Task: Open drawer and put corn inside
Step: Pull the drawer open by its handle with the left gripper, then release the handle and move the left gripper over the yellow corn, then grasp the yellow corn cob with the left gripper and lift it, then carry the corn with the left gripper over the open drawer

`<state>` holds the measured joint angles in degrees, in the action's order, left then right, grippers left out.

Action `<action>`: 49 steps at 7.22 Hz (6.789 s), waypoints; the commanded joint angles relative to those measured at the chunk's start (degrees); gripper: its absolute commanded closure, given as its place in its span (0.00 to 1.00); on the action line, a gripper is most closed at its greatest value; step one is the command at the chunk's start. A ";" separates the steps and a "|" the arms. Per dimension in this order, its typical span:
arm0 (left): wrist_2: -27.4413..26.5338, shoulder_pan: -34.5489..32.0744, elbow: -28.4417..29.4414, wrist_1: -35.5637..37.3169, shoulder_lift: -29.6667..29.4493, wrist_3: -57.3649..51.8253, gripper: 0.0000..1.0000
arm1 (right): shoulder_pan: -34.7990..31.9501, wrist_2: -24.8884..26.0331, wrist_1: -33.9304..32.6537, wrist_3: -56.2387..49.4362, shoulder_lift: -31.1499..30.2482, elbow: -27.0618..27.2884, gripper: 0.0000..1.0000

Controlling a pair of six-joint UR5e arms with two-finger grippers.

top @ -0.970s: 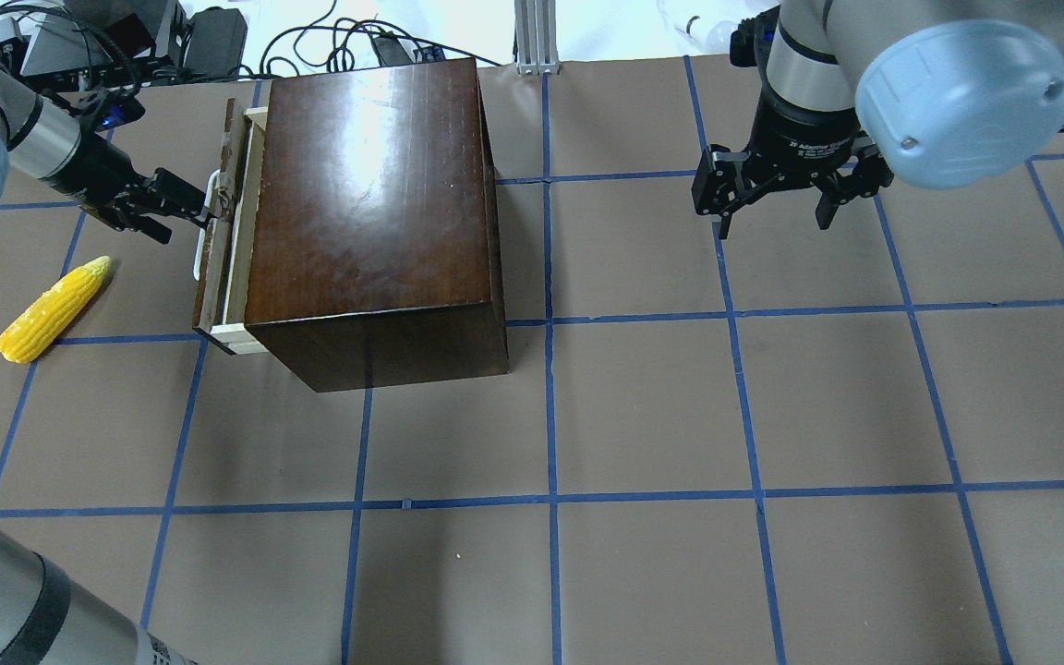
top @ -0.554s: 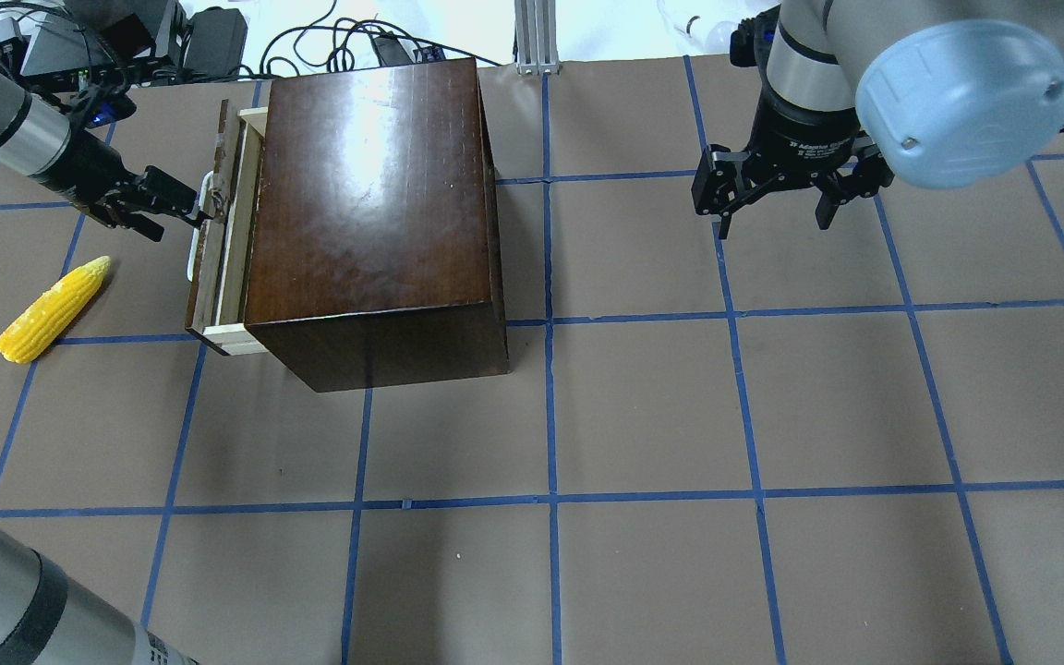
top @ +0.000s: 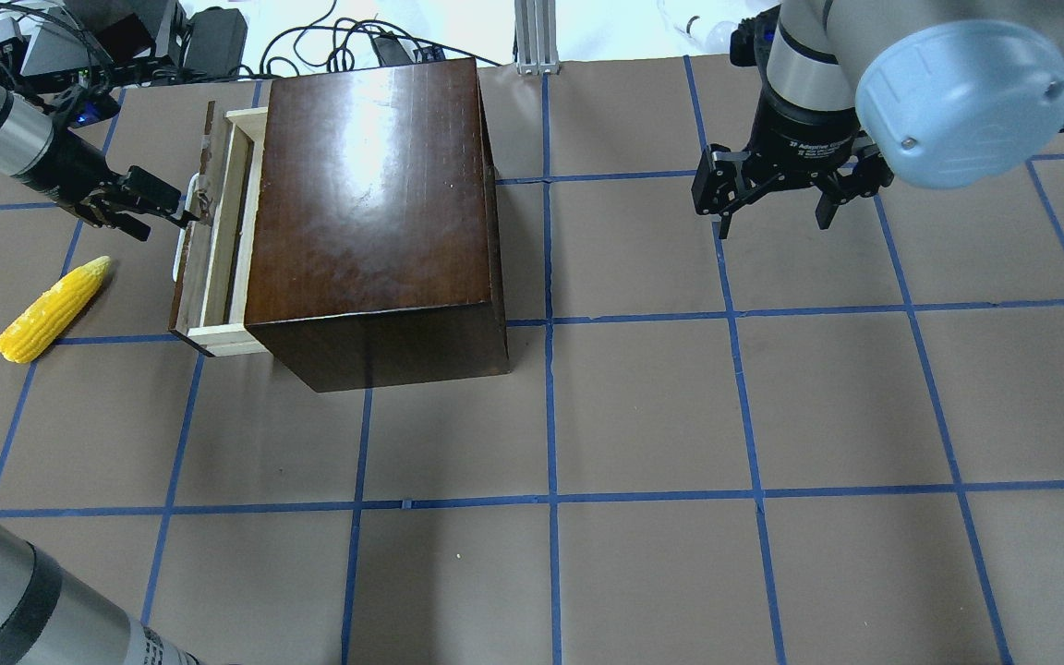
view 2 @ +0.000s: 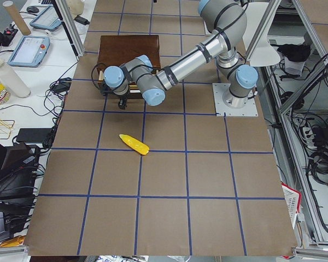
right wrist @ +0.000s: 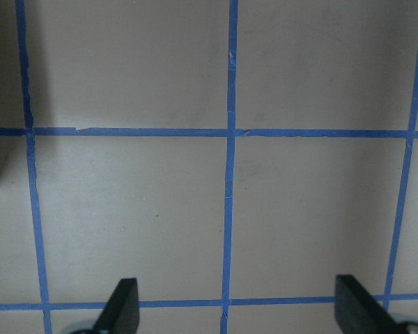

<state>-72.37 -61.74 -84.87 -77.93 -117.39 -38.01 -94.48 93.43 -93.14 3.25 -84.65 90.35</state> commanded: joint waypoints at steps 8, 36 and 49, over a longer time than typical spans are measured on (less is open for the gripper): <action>-3.04 2.76 2.60 -2.31 -0.47 -7.06 0.00 | 0.00 0.00 0.06 0.00 0.01 0.00 0.00; -17.21 1.20 12.35 -5.98 4.79 -7.75 1.00 | 0.00 -0.18 -0.02 0.00 0.01 0.00 0.00; -11.30 -12.27 5.77 -9.70 5.08 17.97 1.00 | 0.00 -0.09 0.06 0.00 0.01 0.00 0.00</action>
<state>-84.39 -74.00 -78.54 -88.15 -111.43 -20.21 -94.48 93.34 -93.10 3.25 -84.66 90.35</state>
